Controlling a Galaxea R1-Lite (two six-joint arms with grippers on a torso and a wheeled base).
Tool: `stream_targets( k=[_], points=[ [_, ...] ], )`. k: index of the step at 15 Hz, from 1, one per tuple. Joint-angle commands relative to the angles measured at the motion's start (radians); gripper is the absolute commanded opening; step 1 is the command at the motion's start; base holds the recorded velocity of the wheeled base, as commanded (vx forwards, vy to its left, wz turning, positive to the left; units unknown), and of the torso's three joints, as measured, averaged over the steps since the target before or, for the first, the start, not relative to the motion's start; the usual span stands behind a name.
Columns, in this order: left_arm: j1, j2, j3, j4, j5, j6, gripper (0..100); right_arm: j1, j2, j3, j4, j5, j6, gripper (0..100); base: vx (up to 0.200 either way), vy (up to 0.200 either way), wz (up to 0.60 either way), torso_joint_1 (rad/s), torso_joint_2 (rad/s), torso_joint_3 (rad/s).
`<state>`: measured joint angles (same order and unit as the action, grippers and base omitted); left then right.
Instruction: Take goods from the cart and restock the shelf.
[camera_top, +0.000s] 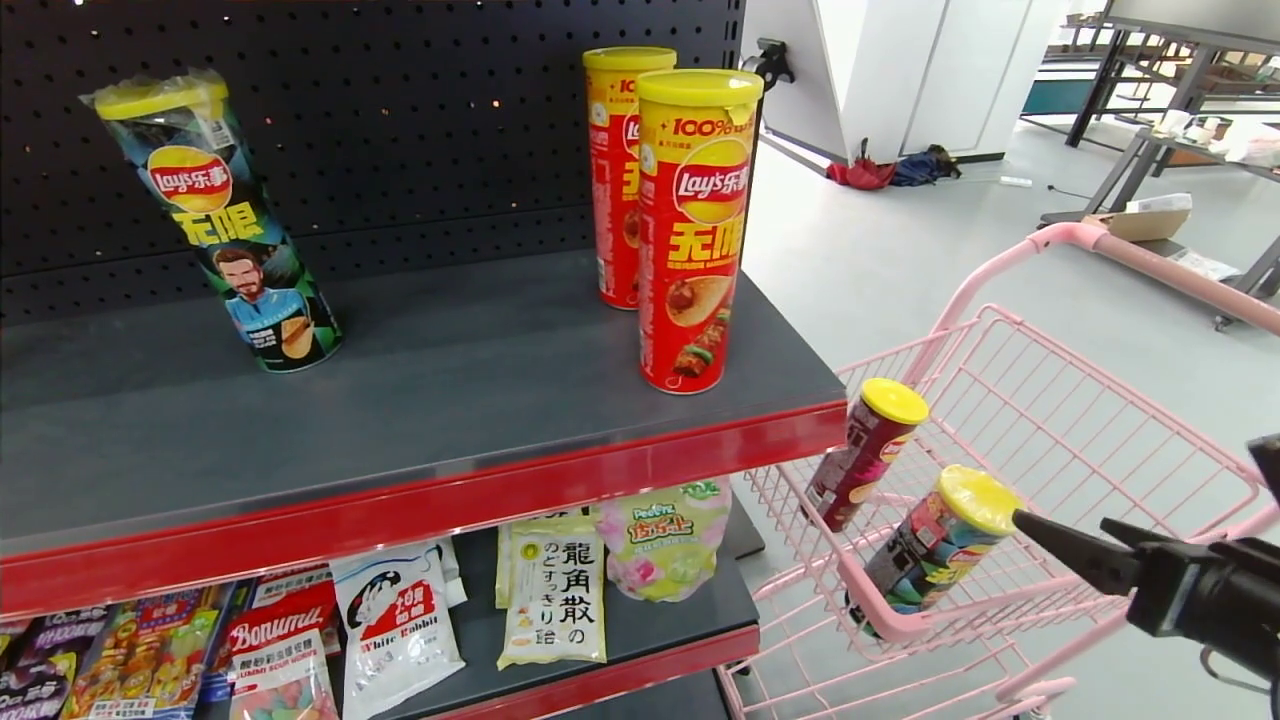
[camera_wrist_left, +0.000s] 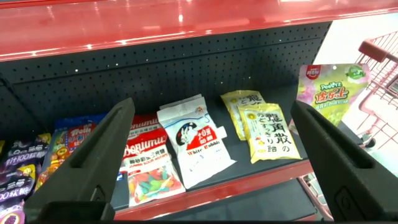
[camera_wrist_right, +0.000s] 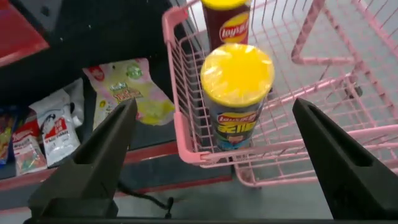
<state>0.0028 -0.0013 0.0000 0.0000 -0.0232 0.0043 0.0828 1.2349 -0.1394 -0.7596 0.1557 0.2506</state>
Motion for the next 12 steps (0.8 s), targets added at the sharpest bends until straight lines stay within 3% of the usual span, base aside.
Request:
stream_targets(
  k=[1,4,12],
  points=[
    [0.0,0.001,0.0,0.0,0.0,0.0,100,0.009,0.204,-0.02,-0.038,0.002,0.009,100,0.0,0.0,0.0,0.0,0.0,0.0],
    [0.0,0.001,0.0,0.0,0.0,0.0,100,0.009,0.279,-0.045,-0.05,0.001,0.01,100,0.0,0.0,0.0,0.0,0.0,0.0],
    [0.0,0.001,0.0,0.0,0.0,0.0,100,0.012,0.505,-0.037,-0.273,-0.025,-0.002,100,0.0,0.0,0.0,0.0,0.0,0.0]
  ],
)
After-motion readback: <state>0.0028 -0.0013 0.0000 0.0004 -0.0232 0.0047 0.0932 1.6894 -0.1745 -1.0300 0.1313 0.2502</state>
